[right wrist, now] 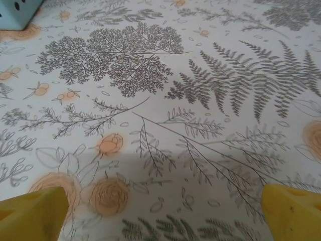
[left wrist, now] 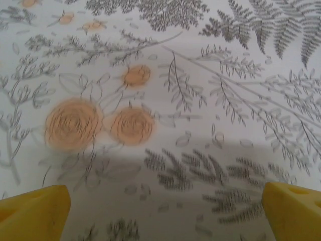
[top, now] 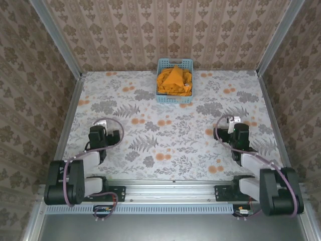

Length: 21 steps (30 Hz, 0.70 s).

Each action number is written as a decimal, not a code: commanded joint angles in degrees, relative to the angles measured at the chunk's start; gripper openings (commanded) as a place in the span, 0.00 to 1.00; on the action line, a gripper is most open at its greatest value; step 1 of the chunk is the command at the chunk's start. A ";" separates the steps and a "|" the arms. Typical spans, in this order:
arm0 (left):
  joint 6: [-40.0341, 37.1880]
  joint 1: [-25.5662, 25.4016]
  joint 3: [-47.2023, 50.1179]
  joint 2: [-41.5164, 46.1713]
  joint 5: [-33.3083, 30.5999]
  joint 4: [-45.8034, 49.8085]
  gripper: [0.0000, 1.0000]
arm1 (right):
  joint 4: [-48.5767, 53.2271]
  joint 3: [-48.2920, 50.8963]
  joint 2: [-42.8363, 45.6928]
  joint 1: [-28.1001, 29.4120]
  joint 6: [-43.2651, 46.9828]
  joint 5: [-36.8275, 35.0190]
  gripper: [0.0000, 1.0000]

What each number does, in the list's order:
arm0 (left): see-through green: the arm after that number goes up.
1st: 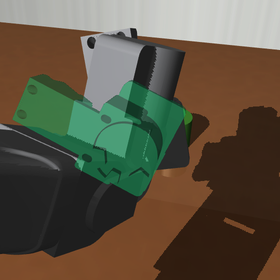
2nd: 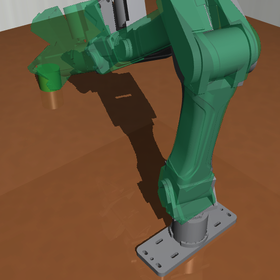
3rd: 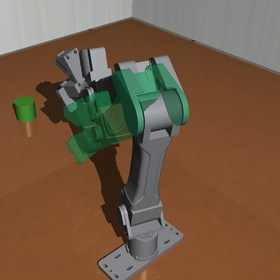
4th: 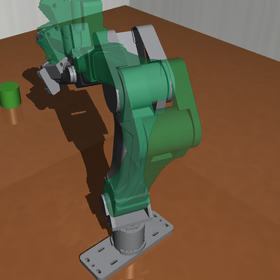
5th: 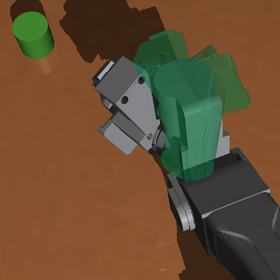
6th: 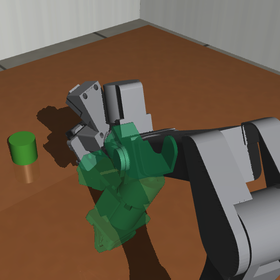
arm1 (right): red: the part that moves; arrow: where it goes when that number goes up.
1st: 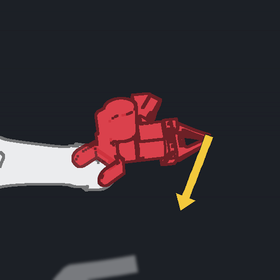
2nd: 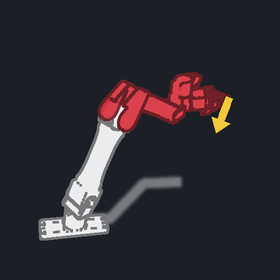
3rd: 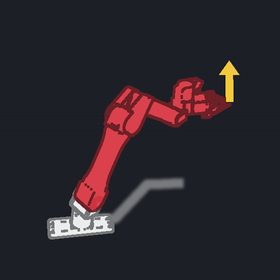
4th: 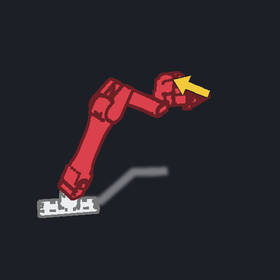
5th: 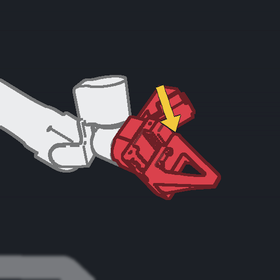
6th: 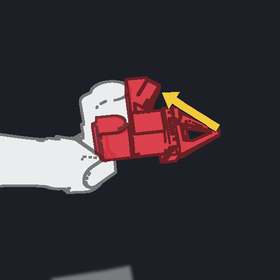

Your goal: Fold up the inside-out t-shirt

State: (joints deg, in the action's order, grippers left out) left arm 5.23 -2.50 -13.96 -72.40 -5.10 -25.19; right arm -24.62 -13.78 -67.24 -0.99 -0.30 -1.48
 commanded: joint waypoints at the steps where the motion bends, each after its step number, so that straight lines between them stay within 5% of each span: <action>1: -8.79 1.38 -9.07 -16.02 4.46 -24.86 1.00 | -24.24 -9.61 -20.33 1.96 -2.25 -3.85 1.00; 21: -9.08 0.64 -8.81 -15.97 2.80 -25.36 1.00 | -24.25 -9.63 -20.30 1.96 -2.25 -3.78 1.00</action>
State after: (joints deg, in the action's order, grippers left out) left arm -1.50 -2.48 -20.56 -87.53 -4.03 -46.00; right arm -43.86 -21.43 -86.43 0.43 -1.10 -3.25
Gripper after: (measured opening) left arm 0.998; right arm 0.999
